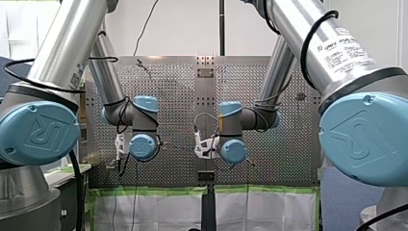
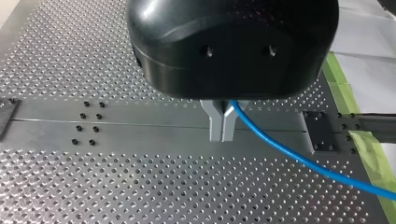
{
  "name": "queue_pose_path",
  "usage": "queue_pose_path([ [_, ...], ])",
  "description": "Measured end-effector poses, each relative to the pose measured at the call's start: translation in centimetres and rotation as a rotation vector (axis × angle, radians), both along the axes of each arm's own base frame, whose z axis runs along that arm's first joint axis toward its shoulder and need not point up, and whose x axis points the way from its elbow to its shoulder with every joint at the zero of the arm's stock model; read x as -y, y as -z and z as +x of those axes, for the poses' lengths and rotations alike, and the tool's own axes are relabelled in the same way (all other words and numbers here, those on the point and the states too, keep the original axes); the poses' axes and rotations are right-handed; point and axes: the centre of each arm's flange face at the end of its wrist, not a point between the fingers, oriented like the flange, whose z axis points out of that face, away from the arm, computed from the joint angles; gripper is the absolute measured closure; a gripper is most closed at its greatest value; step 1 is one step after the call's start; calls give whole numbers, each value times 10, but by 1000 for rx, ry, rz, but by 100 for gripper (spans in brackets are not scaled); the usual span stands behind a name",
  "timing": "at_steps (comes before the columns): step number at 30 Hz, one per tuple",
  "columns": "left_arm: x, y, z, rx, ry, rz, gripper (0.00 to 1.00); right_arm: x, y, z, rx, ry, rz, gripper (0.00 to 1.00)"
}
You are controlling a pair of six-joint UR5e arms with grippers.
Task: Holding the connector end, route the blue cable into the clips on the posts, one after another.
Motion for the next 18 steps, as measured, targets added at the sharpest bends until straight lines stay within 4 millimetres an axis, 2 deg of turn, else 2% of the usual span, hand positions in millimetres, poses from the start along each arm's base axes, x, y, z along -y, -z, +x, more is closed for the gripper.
queue_pose_path([
  [2,1,-2,0,4,0,-1,100,0,-2,0,2,3,-5,100],
  [8,3,-20,2,41,7,-26,100,2,-27,5,45,-2,-29,100],
  [18,-4,-50,4,58,-6,-57,100,2,-85,17,194,-89,-69,100],
])
